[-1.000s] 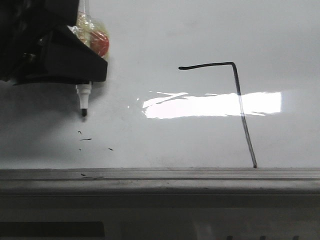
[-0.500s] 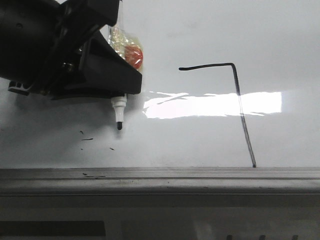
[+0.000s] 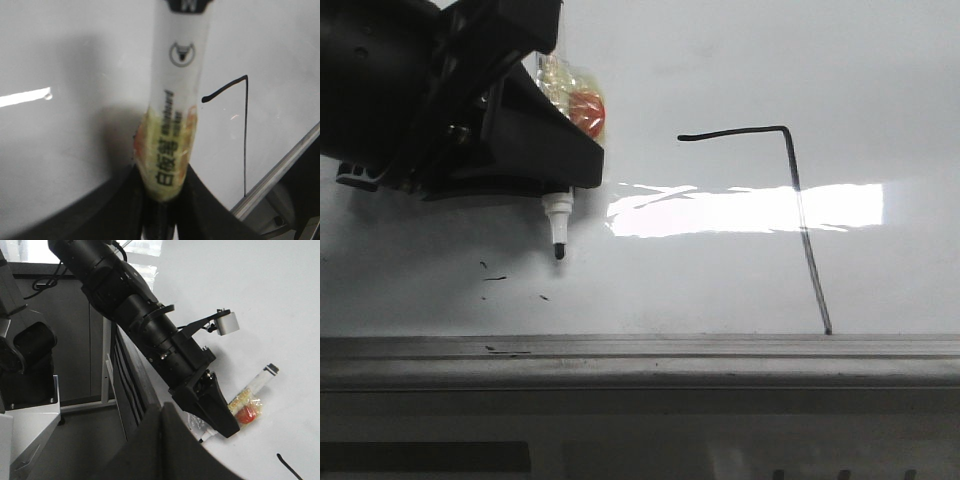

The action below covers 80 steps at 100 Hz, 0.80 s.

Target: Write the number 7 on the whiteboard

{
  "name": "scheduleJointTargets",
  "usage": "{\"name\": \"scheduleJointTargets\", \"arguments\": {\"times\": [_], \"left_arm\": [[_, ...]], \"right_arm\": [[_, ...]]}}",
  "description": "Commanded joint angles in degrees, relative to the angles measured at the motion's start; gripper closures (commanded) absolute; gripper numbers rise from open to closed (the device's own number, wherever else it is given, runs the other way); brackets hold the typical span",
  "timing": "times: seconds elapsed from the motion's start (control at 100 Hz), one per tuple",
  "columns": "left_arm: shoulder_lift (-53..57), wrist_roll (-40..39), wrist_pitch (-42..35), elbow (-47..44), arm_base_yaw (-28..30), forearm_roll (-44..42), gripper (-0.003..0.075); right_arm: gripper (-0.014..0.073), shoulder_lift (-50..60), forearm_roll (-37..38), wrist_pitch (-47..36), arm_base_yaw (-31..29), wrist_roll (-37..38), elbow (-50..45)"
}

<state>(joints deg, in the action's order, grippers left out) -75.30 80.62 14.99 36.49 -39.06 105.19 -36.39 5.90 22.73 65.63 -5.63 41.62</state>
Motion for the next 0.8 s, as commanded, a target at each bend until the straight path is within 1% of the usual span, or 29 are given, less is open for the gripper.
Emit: {"name": "scheduleJointTargets", "arguments": {"times": [0.0, 0.08, 0.21, 0.25, 0.3, 0.4, 0.42, 0.47, 0.5, 0.64, 0.72, 0.79], "left_arm": [[-2.2, -0.2, -17.1, -0.1, 1.4, 2.0, 0.0536], [-2.2, -0.2, -17.1, -0.1, 1.4, 2.0, 0.0478], [-2.2, -0.2, -17.1, -0.1, 1.4, 2.0, 0.0447], [-2.2, -0.2, -17.1, -0.1, 1.4, 2.0, 0.0426], [-2.2, -0.2, -17.0, -0.1, 1.4, 2.0, 0.0381], [-2.2, -0.2, -16.6, 0.2, 1.4, 2.0, 0.0248], [-2.2, -0.2, -16.2, 0.3, 1.4, 2.0, 0.0232], [-1.7, -0.2, -13.5, 0.4, 1.4, 2.0, 0.018], [-1.2, -0.2, -11.2, 0.4, 1.4, 2.0, 0.0164], [3.6, -0.2, -3.6, 0.3, 1.4, 2.0, 0.0167], [8.1, -0.2, -1.7, -0.3, 1.4, 1.4, 0.0172], [12.8, -0.2, -1.1, -1.1, 1.4, -1.2, 0.0178]], "right_arm": [[0.0656, -0.1, -0.1, -4.4, -0.5, -0.2, 1.8], [0.0656, -0.1, -0.6, -4.4, -0.5, -0.2, 1.8], [0.0656, -0.1, -1.1, -4.5, -0.5, -0.2, 1.8], [0.0656, -0.1, -1.1, -4.5, -0.5, -0.2, 1.8], [0.0656, -0.1, -1.2, -4.5, -0.5, -0.2, 1.8], [0.0656, -0.1, -1.3, -4.5, -0.5, -0.2, 1.8], [0.0656, -0.1, -1.3, -4.5, -0.5, -0.2, 1.8], [0.0656, -0.1, -1.3, -4.5, -0.5, -0.2, 1.8], [0.0656, -0.1, -1.3, -4.2, -0.5, -0.2, 1.8], [0.0656, 1.5, -0.2, -0.8, -0.5, -0.2, 1.8], [0.0656, 3.9, 0.4, 2.8, -0.5, -0.2, 1.8], [0.0655, 6.7, 0.5, 5.0, -0.5, -0.2, 1.8]]}}
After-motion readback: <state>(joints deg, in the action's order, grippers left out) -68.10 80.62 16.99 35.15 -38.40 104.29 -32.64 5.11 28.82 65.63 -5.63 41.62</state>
